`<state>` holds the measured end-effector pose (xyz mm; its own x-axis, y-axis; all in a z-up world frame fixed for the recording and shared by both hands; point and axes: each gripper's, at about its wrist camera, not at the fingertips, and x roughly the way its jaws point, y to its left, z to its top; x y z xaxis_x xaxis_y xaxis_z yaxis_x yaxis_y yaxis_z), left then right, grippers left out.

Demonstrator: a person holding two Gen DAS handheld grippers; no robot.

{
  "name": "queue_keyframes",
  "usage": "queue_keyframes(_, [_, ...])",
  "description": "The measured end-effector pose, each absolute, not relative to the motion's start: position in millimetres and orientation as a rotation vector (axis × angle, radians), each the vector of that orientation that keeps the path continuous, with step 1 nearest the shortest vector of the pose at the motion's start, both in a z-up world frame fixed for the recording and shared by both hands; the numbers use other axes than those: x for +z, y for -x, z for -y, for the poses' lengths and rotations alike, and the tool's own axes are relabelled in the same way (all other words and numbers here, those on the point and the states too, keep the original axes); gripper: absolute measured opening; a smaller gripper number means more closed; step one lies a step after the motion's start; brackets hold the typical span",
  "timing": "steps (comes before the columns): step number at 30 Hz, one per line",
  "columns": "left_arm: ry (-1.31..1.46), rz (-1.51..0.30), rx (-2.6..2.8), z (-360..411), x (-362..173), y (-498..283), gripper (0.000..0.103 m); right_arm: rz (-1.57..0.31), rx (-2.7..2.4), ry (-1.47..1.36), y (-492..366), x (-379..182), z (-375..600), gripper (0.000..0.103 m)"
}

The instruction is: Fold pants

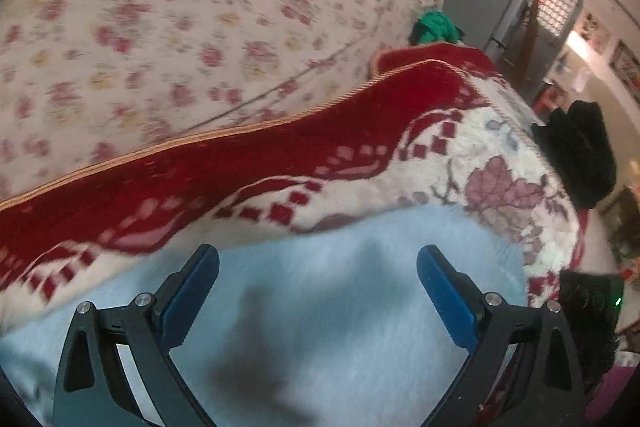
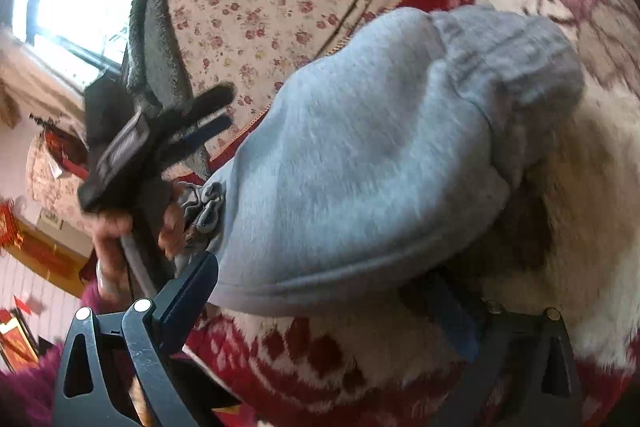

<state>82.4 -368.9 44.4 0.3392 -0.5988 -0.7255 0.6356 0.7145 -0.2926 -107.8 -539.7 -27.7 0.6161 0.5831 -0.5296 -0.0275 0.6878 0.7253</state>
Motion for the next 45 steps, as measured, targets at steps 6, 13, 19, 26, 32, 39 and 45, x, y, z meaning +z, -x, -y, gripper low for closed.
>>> queue_keyframes(6, [-0.051,-1.006,-0.907,405.2,26.0,-118.2,0.099,-0.773,0.437,-0.814,103.4,-33.2,543.7,0.103])
queue_keyframes(13, [-0.168,-1.175,-1.05,447.7,-10.1,-120.4,0.099,-0.74,0.46,-0.814,100.0,-33.4,543.4,0.101])
queue_keyframes(19, [-0.204,-1.215,-1.087,457.4,-30.3,-113.9,0.058,-0.761,0.46,-0.925,91.0,-47.2,560.8,0.051])
queue_keyframes(26, [-0.185,-1.152,-1.082,445.1,-7.7,-107.2,0.03,-0.712,0.487,-0.851,88.7,-16.4,552.9,0.041])
queue_keyframes(32, [-0.094,-1.068,-1.088,421.8,31.8,-103.8,0.029,-0.64,0.567,-0.851,87.0,15.8,545.5,0.035])
queue_keyframes(39, [0.009,-0.942,-1.068,371.3,90.4,-96.7,0.029,-0.583,0.659,-0.721,78.1,71.4,506.3,0.034])
queue_keyframes(45, [0.1,-0.846,-1.001,297.3,131.3,-89.4,0.029,-0.56,0.755,-0.601,65.6,114.4,448.2,0.034])
